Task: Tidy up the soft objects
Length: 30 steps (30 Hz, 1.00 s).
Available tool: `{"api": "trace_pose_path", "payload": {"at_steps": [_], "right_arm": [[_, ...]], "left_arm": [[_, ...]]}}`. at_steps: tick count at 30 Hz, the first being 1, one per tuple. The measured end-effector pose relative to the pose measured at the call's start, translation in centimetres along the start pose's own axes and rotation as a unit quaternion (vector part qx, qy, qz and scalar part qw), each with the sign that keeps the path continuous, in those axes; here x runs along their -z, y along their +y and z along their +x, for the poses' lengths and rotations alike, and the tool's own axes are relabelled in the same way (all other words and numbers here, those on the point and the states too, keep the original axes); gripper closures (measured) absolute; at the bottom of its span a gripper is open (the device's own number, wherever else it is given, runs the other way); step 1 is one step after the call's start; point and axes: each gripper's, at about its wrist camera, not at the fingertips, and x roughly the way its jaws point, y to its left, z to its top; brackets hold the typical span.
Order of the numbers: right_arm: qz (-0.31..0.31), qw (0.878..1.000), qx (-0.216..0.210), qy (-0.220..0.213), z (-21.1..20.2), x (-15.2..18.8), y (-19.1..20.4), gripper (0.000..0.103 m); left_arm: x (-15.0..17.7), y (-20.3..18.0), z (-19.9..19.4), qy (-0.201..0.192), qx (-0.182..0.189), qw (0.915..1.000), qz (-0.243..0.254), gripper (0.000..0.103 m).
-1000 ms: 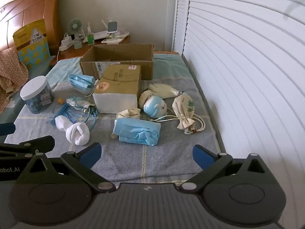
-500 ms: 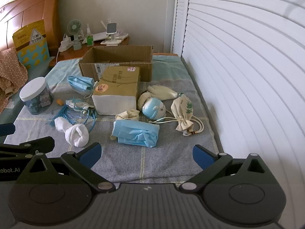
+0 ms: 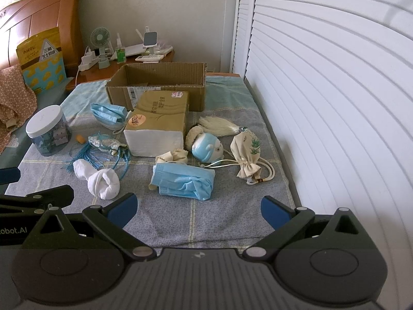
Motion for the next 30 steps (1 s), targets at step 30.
{"api": "trace_pose_path", "payload": {"at_steps": [30], "right_arm": [[0.001,1.0,0.004,-0.004,-0.19,-0.27,-0.26,0.0]], "left_arm": [[-0.11,-0.06,-0.19,-0.002,0.001,1.0,0.0,0.001]]}}
